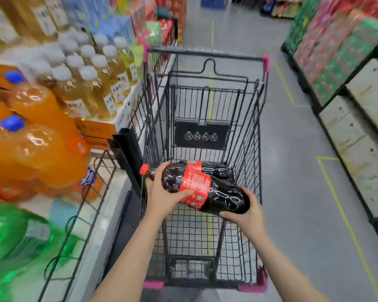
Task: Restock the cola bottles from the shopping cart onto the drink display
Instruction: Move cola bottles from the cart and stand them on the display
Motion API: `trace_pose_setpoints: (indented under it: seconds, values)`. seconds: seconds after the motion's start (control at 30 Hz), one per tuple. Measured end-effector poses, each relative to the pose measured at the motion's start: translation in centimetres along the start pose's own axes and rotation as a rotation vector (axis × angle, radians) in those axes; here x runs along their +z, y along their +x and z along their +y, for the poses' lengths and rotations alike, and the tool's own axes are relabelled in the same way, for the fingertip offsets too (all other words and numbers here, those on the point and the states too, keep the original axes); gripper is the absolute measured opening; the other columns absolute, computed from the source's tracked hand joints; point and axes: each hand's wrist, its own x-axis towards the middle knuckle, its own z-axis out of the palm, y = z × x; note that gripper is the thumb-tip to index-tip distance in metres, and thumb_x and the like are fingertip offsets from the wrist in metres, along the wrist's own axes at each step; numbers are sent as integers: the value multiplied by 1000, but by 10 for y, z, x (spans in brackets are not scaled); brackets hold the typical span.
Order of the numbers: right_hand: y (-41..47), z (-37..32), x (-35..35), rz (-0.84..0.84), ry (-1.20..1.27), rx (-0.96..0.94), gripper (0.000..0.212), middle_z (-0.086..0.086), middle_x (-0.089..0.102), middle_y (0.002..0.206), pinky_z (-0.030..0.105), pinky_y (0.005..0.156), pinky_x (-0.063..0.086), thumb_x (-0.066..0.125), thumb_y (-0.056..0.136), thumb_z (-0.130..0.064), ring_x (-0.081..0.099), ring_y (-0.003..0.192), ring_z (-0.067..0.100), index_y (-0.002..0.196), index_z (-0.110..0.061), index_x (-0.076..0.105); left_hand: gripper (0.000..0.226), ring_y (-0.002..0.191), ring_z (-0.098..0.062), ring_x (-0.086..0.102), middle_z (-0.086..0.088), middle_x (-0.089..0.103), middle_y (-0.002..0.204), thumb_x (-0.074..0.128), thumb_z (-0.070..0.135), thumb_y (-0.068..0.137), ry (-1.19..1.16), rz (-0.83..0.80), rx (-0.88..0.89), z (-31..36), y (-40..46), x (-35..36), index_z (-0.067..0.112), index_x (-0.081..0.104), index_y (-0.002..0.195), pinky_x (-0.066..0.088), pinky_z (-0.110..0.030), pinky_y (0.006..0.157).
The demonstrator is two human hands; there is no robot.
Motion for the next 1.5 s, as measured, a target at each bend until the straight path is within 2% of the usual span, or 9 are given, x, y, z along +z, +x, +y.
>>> trace_pose_setpoints:
  seconds: [0.3, 0.5, 0.7, 0.8, 0.87, 0.97, 1.07, 1.27, 1.5]
  values:
    - [-118, -1, -23, 21, 47, -54, 109, 1, 58, 119, 44, 98, 45, 82, 29, -54, 52, 112, 22, 129, -31, 45, 101, 114, -19, 50, -2, 41, 132, 85, 66, 31, 34, 23, 91, 9, -119, -48, 63, 37, 119, 45, -45, 100]
    - [-177, 10, -33, -60, 137, -82, 90, -8, 60, 113, 39, 90, 49, 93, 36, -29, 59, 106, 23, 113, -44, 48, 74, 137, -10, 23, -3, 23, 153, 59, 45, 87, -67, 363, 223, 24, -201, -56, 52, 7, 140, 18, -24, 106]
    - [-234, 21, -55, -150, 233, -153, 80, -11, 59, 114, 36, 84, 49, 94, 42, -24, 59, 98, 19, 103, -51, 50, 69, 123, 25, 15, 30, 8, 141, 42, 23, 100, -159, 595, 347, 47, -274, -57, 27, -5, 150, 14, -11, 107]
    - [-257, 22, -65, -204, 239, -204, 77, -10, 59, 115, 35, 97, 46, 92, 50, -11, 56, 107, 15, 108, -40, 50, 65, 139, -5, 21, 9, 13, 156, 44, 31, 98, -265, 664, 331, 49, -307, -61, 31, 6, 150, 20, -23, 111]
    - [-275, 18, -66, -246, 219, -221, 82, -7, 59, 119, 38, 99, 45, 93, 49, -17, 57, 109, 15, 114, -39, 49, 47, 124, -17, 44, -1, 41, 139, 44, 27, 98, -309, 704, 328, 48, -331, -71, 27, 25, 141, 34, -19, 100]
    - [-303, 12, -60, -330, 231, -240, 81, -9, 61, 113, 45, 84, 54, 92, 44, -30, 64, 98, 19, 110, -46, 48, 23, 101, -16, 55, 10, 53, 106, 41, 18, 100, -340, 750, 364, 50, -365, -96, 28, 42, 120, 43, -29, 87]
    - [-333, 1, -47, -433, 259, -257, 74, -14, 57, 102, 38, 62, 54, 87, 61, -11, 62, 74, 13, 115, -37, 44, 22, 96, -10, 63, 12, 62, 97, 44, 13, 98, -360, 800, 409, 52, -400, -124, 27, 47, 114, 46, -28, 89]
    - [-398, -27, -4, -620, 233, -378, 79, -5, 55, 122, 37, 77, 52, 86, 63, -13, 60, 96, 15, 126, -33, 41, 26, 89, -4, 65, -6, 65, 99, 51, 5, 95, -353, 979, 582, 62, -478, -177, 28, 52, 107, 47, -19, 83]
    - [-507, -116, 62, -738, 167, -839, 103, -16, 49, 129, 20, 101, 37, 93, 49, -31, 46, 118, -4, 136, -37, 37, 27, 92, -1, 60, 19, 62, 100, 59, 13, 90, -29, 935, 750, 73, -549, -246, 30, 56, 111, 45, -17, 84]
